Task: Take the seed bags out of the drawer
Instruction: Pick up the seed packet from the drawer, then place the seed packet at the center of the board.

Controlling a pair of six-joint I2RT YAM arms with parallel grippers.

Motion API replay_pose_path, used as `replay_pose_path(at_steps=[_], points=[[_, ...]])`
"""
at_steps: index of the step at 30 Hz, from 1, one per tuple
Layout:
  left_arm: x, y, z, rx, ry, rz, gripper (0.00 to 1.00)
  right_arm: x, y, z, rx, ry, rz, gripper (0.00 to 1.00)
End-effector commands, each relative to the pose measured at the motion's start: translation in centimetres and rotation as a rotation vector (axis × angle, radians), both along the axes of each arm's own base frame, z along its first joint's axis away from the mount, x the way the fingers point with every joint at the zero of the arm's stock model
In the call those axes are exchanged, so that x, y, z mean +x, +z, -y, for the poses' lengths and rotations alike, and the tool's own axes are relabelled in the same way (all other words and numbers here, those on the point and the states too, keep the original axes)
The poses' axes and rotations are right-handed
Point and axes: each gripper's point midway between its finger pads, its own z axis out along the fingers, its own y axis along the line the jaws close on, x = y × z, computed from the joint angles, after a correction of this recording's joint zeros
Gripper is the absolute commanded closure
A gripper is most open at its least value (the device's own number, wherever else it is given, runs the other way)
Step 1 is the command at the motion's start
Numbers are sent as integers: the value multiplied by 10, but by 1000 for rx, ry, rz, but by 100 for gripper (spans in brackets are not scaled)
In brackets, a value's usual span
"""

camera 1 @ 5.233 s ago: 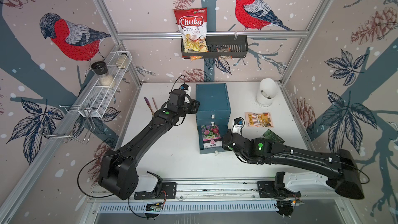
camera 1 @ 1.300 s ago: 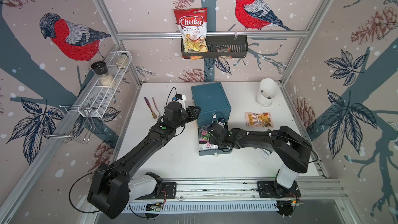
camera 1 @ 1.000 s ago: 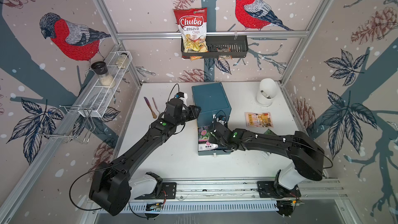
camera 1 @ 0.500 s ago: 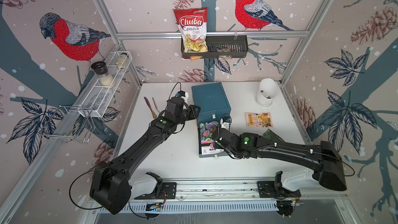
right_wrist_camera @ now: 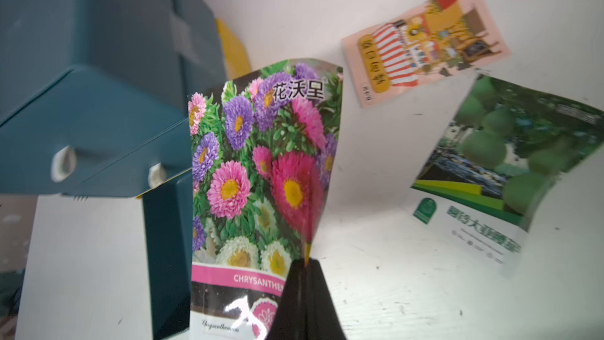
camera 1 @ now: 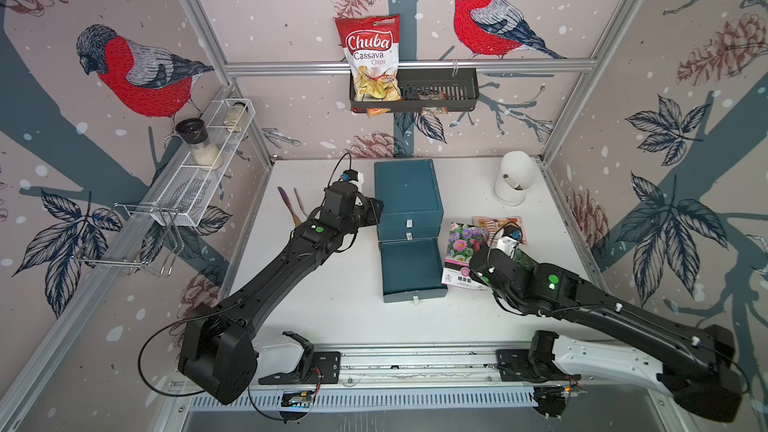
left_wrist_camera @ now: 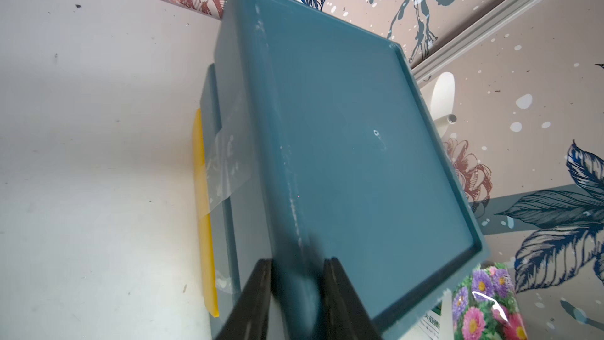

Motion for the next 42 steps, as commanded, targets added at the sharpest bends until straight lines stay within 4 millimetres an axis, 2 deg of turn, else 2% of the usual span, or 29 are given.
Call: replay_pose_path(at_steps=[1,4,10,13,17,19,22,27,31,35,39,42], points=[[-24,-51,-23,173,9,-175,75,-5,-19,36,-60,-92,-59,100],[-25,-50,-22,173,1,-173,75,-6,-41,49,-94,-111,-118,100],[-28,-40,-10,99,-35,-166,70,-9,-92,37,-81,-51,-226,100],[-30,-40,-8,81,-42,-174,68,-13,-117,37,-94,-50,-294,100],[-31,-38,-6,66,-48,-176,67,-20,-143,56,-130,-111,-380,100],[-31,-36,-6,59,-47,-173,66,-21,-150,68,-133,-148,-406,100],[-31,-33,-5,52,-48,-169,66,-22,-152,86,-119,-214,-414,100],[-32,-34,-3,41,-52,-176,65,-16,-141,112,-70,-305,-358,100],[-32,-34,-2,29,-54,-178,65,-3,-122,93,16,-219,-302,100],[-31,-31,-1,15,-53,-173,64,1,-110,74,-24,-154,-286,100],[-31,-30,0,11,-50,-174,64,6,-117,57,-32,-121,-312,100],[-32,-31,-1,15,-51,-177,64,11,-125,56,-46,-129,-329,100]])
